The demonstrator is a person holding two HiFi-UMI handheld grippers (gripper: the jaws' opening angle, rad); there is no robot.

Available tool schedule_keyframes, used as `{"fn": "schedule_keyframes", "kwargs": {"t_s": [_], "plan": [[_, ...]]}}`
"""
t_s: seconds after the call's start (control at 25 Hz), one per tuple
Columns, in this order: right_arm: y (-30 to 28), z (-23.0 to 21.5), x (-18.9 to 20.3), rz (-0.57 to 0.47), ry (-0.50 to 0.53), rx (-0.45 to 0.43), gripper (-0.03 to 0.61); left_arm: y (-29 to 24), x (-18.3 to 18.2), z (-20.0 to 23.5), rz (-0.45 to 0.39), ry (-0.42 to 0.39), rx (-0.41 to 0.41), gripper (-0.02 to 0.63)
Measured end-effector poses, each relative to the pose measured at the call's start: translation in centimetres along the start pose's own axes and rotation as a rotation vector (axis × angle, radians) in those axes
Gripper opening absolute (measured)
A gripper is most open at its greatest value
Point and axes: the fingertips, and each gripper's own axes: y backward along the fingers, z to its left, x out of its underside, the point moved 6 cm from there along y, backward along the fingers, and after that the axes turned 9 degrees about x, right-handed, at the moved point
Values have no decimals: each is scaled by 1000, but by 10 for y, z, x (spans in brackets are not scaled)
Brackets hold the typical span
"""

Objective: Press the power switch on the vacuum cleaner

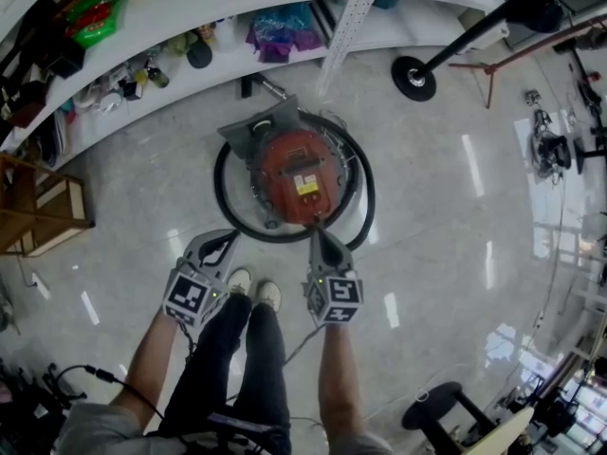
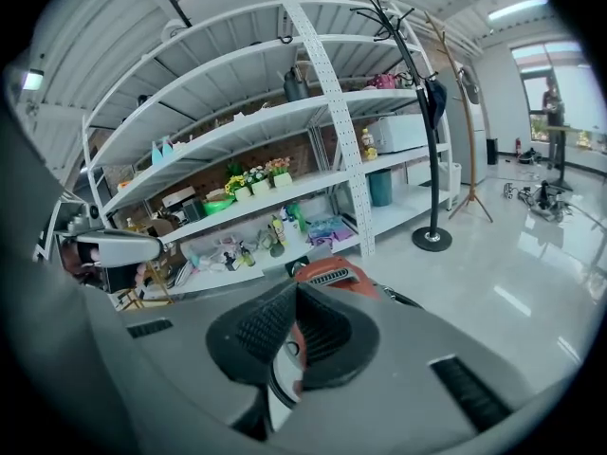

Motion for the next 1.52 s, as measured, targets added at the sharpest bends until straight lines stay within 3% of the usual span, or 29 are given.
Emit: {"fn": "schedule_keyframes", "kwargs": {"t_s": [0.76, 1.52], "plan": [[104, 33, -44, -62, 5, 39, 12, 51, -60, -42, -33, -62, 37, 8], [181, 64, -97, -131, -11, 37, 12, 102, -141, -78, -127, -89, 32, 8]]}}
